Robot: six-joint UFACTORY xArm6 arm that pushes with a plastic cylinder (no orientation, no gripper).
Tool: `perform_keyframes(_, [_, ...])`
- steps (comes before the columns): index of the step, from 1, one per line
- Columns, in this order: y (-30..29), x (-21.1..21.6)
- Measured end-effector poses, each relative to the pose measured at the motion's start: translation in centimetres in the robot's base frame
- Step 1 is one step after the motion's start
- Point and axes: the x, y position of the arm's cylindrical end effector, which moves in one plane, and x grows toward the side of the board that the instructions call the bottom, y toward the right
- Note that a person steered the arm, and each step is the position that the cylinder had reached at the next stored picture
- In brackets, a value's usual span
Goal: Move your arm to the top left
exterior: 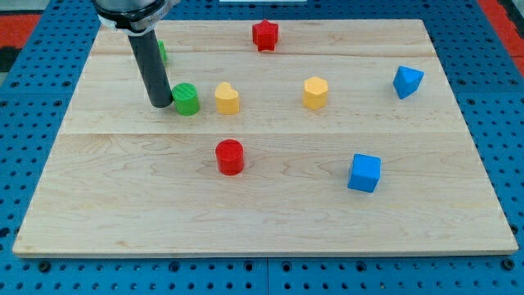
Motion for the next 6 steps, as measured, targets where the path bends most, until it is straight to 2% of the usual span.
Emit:
perform_keyframes(1, [2.2, 0.0])
perform_keyframes(2, [-0.2, 0.0])
perform_keyframes(4, [-9.1, -6.4])
perform_keyframes(5, [-11.2, -11.4])
perform_keyframes(6, [-11.5, -13.3])
